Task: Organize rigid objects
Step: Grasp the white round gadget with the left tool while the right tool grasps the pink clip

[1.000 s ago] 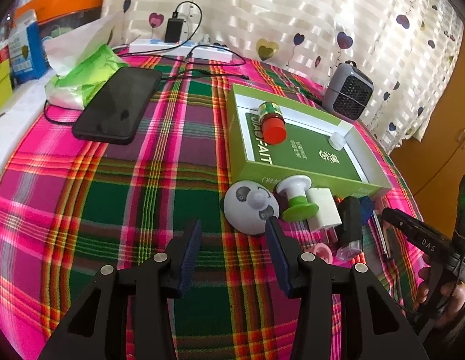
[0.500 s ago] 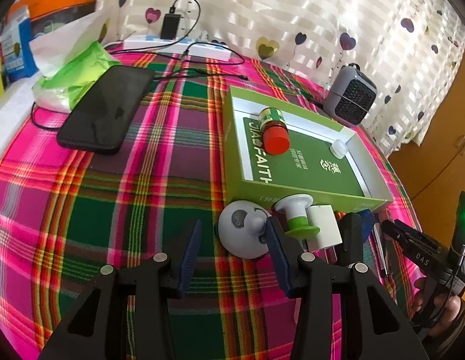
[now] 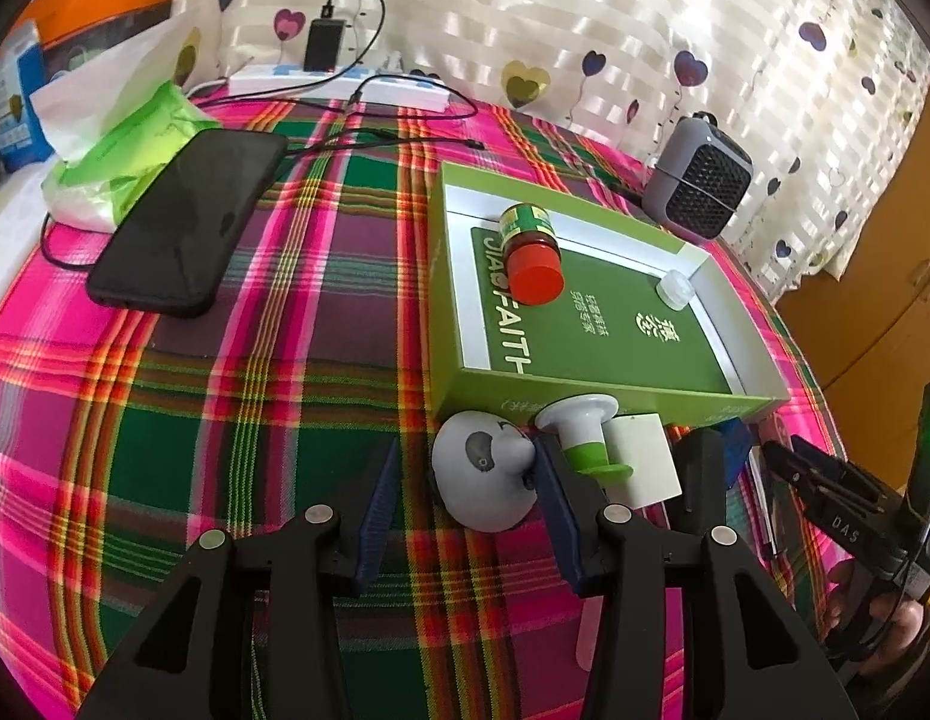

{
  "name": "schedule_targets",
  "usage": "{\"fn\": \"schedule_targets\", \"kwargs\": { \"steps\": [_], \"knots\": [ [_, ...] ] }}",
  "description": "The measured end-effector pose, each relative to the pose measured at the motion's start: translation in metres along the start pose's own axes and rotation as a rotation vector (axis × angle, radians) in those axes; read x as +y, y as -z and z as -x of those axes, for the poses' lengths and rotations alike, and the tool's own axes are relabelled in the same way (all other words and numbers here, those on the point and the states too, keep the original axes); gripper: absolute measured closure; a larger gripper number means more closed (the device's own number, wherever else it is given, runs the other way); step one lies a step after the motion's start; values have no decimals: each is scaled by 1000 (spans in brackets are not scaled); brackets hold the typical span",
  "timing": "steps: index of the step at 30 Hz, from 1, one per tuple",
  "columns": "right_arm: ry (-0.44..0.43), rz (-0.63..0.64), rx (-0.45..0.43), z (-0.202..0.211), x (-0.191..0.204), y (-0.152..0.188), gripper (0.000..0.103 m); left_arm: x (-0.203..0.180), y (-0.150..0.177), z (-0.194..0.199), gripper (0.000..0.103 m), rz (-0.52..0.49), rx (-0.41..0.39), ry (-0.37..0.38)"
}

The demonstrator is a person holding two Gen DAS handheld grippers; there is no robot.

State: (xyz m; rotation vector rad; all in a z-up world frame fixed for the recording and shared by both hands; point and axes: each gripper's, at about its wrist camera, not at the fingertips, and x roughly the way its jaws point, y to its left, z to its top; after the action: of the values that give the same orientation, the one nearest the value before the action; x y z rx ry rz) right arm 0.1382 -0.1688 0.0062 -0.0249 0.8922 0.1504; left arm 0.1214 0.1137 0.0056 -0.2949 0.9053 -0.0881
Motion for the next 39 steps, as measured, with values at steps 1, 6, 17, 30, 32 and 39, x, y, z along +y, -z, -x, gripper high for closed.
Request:
{"fn": "schedule_targets", "kwargs": {
  "steps": [1, 6, 17, 30, 32, 39],
  "knots": [
    [-9, 3, 1, 0, 0, 0, 52, 0, 0, 0, 59, 2, 0, 1],
    [7, 22, 7, -2, 5, 0, 50, 2, 0, 0, 59, 3, -3, 5],
    [6, 18, 5, -2, 4, 0, 50, 1, 0, 1, 59, 6, -5, 6],
    [10, -12, -3, 0, -2, 0, 60, 5, 3, 3, 70, 30, -14, 32],
    [22, -19, -5, 1, -3, 0, 65, 4, 3, 4, 70, 30, -17, 30],
    [24, -33, -8, 2, -5, 0, 73, 5, 3, 4, 71, 32, -16, 34]
  ]
}}
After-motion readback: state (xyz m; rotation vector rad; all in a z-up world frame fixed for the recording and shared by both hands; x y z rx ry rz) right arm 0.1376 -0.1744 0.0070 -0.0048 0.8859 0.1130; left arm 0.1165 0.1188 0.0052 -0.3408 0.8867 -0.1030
